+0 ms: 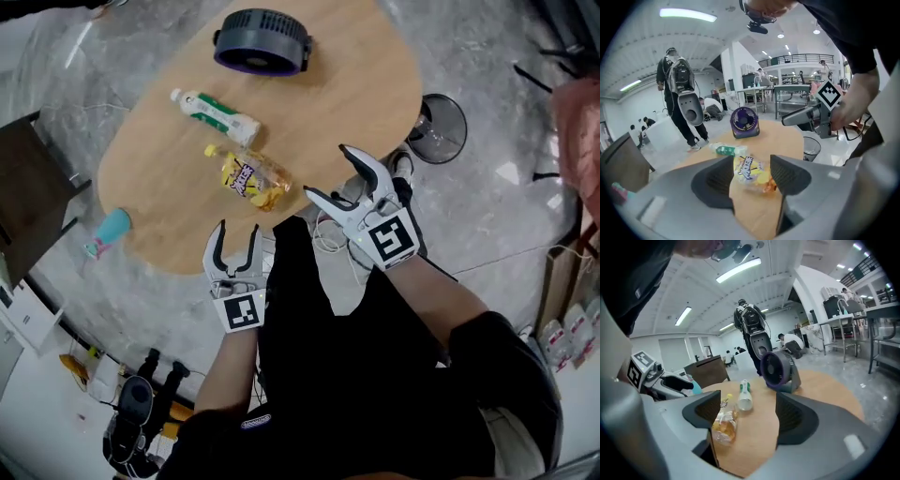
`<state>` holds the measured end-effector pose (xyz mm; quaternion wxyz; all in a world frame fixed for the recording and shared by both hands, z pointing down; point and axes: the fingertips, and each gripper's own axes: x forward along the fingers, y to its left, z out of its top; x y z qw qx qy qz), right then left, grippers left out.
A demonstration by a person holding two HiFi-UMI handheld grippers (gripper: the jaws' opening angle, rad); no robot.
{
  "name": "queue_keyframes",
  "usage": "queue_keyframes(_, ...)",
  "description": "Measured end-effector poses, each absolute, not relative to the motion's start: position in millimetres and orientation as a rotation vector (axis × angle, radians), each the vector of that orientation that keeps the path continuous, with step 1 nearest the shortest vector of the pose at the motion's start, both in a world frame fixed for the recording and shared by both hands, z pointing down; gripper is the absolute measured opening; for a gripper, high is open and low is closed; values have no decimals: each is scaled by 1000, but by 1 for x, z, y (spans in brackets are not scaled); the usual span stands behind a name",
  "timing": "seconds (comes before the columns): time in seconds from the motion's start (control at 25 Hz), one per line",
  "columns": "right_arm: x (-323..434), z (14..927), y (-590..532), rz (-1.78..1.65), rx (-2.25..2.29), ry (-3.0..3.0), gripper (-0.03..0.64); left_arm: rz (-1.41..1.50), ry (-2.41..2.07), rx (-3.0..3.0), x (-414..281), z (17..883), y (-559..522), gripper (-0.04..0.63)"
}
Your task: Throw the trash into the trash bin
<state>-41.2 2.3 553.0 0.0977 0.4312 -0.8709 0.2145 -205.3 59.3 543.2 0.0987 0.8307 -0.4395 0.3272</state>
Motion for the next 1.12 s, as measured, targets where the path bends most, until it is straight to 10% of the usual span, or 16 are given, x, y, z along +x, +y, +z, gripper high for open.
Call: queue_keyframes(1.12, -186, 667, -99, 570, 1061, -2276, 365, 826, -1478, 2138, -383, 574, 151, 250)
